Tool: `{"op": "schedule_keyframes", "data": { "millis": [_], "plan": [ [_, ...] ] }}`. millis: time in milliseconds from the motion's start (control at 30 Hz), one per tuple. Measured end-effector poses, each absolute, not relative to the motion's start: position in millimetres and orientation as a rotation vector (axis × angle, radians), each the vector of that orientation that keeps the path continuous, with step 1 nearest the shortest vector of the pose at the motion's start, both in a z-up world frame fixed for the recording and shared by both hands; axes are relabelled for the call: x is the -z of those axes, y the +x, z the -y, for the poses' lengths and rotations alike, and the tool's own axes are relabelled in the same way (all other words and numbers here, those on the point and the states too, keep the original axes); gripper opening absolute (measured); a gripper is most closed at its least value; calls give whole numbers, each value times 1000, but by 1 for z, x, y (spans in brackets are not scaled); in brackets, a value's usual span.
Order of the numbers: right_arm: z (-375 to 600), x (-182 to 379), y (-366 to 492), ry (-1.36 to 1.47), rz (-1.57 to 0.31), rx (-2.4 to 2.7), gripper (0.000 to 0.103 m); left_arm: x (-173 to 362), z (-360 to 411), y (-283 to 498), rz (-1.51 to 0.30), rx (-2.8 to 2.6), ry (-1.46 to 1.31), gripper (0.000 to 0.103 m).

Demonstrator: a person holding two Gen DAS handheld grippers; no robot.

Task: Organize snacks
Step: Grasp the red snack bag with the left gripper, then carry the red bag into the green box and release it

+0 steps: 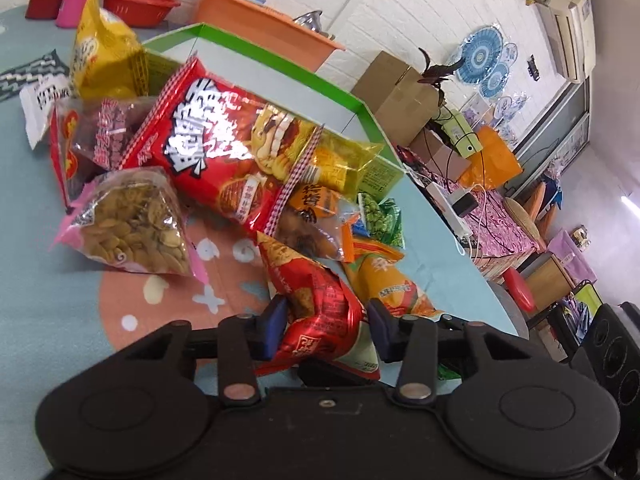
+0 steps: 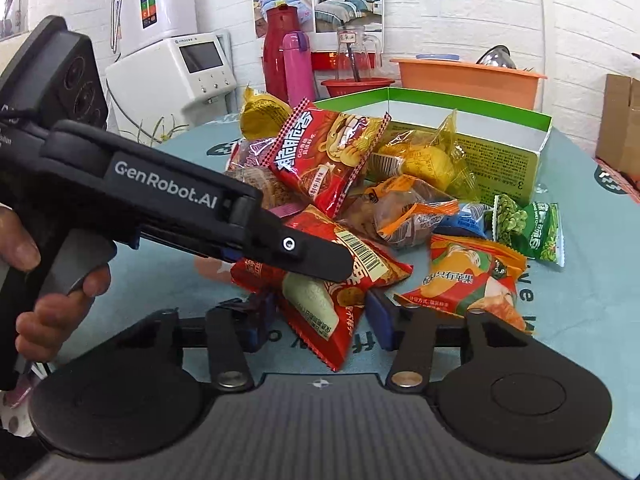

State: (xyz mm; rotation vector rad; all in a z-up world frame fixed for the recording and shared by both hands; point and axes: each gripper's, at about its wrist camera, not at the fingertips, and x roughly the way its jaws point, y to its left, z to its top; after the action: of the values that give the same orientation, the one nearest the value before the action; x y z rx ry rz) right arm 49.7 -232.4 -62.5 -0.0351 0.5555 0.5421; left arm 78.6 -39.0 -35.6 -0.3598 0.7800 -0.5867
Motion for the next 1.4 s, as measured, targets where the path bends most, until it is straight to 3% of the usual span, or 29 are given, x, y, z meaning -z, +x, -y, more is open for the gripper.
{"op": "schedule_keyframes", "data": {
  "millis": [333, 667, 1400],
  "plan": [
    [237, 20, 33, -88, -393, -556, 80, -18, 37, 58, -612, 622, -320, 66],
    [246, -12, 61, -132, -264, -518, 80, -49, 58, 92, -505, 655, -284, 66],
    [273, -13, 189, -130, -335, -455, 80, -39, 86, 239, -562, 682, -325, 66]
  ]
}}
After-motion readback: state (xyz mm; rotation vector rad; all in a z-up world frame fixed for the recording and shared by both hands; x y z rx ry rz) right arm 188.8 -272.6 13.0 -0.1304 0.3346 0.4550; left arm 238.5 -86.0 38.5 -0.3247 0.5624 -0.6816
